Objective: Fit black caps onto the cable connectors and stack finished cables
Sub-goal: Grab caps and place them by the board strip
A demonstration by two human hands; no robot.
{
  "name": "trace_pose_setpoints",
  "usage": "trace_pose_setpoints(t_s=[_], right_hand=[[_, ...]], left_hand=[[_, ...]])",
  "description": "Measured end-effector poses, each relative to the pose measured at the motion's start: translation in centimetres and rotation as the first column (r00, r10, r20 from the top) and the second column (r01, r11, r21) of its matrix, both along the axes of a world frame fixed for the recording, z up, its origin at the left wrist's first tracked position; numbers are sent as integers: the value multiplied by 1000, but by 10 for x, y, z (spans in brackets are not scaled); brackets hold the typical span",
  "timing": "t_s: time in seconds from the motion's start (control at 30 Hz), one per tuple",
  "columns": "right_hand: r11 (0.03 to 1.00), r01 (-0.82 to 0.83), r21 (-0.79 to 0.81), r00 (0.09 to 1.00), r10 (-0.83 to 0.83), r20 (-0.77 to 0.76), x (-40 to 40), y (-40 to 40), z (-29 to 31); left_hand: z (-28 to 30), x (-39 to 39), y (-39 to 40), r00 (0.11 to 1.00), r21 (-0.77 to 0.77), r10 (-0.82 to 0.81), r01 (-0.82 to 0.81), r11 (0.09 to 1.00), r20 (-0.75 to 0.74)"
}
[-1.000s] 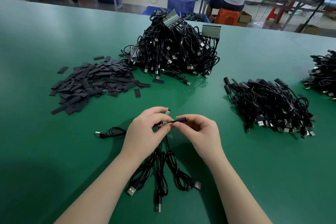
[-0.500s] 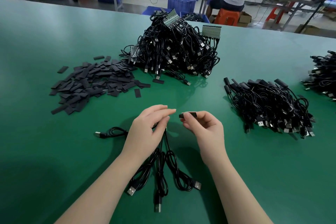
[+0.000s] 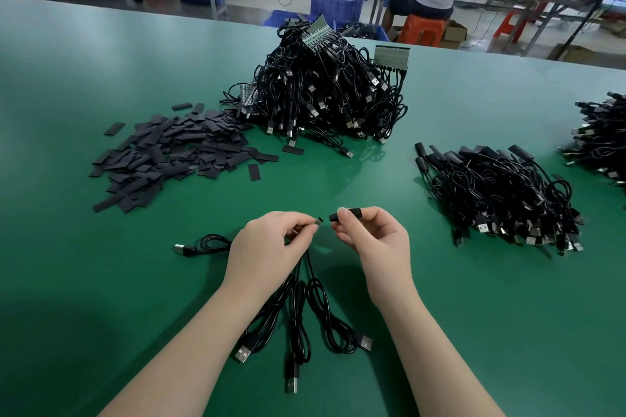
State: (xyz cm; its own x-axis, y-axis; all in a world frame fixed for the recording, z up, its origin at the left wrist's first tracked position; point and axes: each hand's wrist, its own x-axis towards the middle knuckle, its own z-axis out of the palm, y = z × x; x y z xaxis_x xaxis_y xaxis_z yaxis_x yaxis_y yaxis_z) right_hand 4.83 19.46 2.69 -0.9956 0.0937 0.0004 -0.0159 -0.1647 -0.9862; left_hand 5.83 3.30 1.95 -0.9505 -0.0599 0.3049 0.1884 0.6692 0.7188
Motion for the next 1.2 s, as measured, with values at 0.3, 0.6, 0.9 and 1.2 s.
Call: trace_pose_setpoints(t_s=[0.3, 0.6, 0.9, 1.2], right_hand=[[999, 9, 33, 1000, -9, 3, 1, -2, -2], [992, 39, 121, 998, -32, -58, 2, -4, -1], [985, 65, 163, 989, -42, -144, 3, -5, -3], [988, 53, 148, 991, -34, -128, 2, -3, -3]], left_hand=[[-3, -2, 1, 994, 54, -97, 99, 994, -41], [-2, -3, -1, 993, 163, -79, 92, 982, -88], [1, -1, 0, 996, 296, -83, 85, 952, -20], [1, -1, -1, 996, 304, -85, 94, 948, -40]])
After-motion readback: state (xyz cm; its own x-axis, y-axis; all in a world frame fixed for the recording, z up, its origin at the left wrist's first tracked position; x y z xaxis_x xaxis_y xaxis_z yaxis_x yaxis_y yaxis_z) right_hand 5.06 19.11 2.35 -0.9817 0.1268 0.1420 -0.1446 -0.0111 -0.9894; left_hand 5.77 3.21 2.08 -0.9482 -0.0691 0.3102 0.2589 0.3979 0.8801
